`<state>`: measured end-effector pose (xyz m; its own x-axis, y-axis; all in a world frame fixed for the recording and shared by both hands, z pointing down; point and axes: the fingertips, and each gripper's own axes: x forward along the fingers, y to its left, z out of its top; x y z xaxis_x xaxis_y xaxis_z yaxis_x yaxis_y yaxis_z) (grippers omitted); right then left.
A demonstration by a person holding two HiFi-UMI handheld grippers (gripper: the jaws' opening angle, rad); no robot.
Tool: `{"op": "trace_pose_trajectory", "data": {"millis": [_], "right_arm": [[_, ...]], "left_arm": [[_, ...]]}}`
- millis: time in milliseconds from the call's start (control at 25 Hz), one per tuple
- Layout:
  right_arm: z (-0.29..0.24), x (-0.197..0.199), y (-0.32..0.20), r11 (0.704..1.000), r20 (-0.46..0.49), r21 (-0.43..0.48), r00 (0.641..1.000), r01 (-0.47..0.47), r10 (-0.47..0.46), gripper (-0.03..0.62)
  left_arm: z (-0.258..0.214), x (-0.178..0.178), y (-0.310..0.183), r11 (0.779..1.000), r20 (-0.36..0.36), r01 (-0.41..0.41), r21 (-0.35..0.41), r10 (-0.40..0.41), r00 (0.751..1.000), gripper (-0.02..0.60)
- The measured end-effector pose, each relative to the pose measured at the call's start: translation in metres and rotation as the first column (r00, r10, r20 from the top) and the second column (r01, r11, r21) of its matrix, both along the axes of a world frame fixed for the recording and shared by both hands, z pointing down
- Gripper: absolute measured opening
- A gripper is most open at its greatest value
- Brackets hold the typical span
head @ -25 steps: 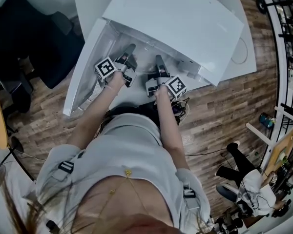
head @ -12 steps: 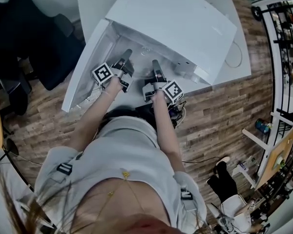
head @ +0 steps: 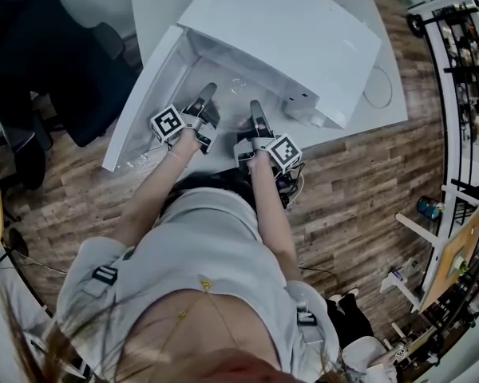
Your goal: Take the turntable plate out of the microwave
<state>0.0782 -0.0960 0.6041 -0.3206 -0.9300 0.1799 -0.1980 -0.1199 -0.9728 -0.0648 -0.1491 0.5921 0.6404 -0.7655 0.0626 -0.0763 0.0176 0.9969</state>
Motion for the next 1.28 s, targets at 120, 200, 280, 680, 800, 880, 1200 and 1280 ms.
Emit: {"op": "trace_pose_trajectory", "data": {"millis": [120, 200, 280, 680, 800, 880, 1200, 1280], "right_arm": [[-0.007, -0.003, 0.005, 1.0, 0.027, 0.02, 1.0, -0.002, 0.002, 0.044], [-0.011, -0.004, 0.009, 1.0, 0.038, 0.022, 0.999, -0.005, 0.004, 0.044], [-0.012, -0.004, 0.014, 1.0, 0.015, 0.015, 1.0, -0.003, 0.003, 0.044], [-0.033, -0.009, 0.036, 0.999, 0.015, 0.044, 1.0, 0.0, -0.001, 0.044], [-0.042, -0.013, 0.042, 0.998, 0.02, 0.06, 1.0, 0.0, -0.001, 0.043], [-0.048, -0.014, 0.046, 0.997, 0.016, 0.072, 1.0, 0.005, -0.006, 0.043], [-0.064, -0.019, 0.065, 0.996, 0.026, 0.092, 1.0, -0.002, 0.0, 0.043], [-0.071, -0.019, 0.069, 0.995, 0.019, 0.103, 1.0, -0.003, 0.001, 0.043]], "left_arm": [[-0.004, -0.001, 0.006, 1.0, 0.003, -0.003, 0.007, 0.003, 1.0, 0.048], [-0.008, -0.002, 0.01, 1.0, 0.0, -0.006, 0.01, 0.006, 1.0, 0.048], [-0.011, -0.002, 0.014, 1.0, -0.006, -0.008, 0.008, 0.008, 1.0, 0.048], [-0.033, -0.008, 0.036, 0.999, -0.012, -0.025, 0.02, 0.025, 1.0, 0.048], [-0.041, -0.011, 0.043, 0.999, -0.021, -0.025, 0.025, 0.025, 0.999, 0.048], [-0.046, -0.012, 0.048, 0.999, -0.024, -0.025, 0.034, 0.026, 0.999, 0.048], [-0.062, -0.015, 0.066, 0.998, -0.028, -0.043, 0.047, 0.044, 0.999, 0.048], [-0.068, -0.016, 0.07, 0.998, -0.038, -0.042, 0.052, 0.044, 0.998, 0.048]]}}
